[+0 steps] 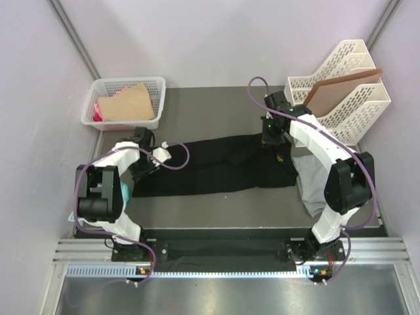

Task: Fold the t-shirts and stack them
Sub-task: Fold the other side of the tshirt into a rectangle

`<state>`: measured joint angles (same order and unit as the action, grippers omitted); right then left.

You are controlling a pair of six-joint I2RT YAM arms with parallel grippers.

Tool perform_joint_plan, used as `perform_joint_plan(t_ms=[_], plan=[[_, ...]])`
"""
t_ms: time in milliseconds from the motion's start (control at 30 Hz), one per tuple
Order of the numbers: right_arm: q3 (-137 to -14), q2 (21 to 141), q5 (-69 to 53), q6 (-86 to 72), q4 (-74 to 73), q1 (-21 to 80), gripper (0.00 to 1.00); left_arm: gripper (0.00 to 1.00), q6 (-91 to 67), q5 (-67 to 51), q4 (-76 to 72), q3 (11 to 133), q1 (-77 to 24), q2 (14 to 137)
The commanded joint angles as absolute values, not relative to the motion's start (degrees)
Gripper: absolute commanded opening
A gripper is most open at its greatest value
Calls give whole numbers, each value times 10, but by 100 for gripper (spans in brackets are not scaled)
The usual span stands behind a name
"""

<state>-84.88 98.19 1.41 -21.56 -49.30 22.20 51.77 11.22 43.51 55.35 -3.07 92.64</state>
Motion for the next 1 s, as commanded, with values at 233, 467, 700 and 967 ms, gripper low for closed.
perform_joint_plan(t_ms=[233,467,700,967], plan=[[-929,1015,7,-215,-467,213,0,44,452,35,461,567,-18,813],[-983,1105,18,-214,-474,210,0,44,420,4,460,510,-17,777],[-1108,1183,39,-214,-527,210,68,44,410,-26,491,496,-17,732],[-1069,1087,191,-209,-533,220,70,44,404,-32,483,490,-17,731]])
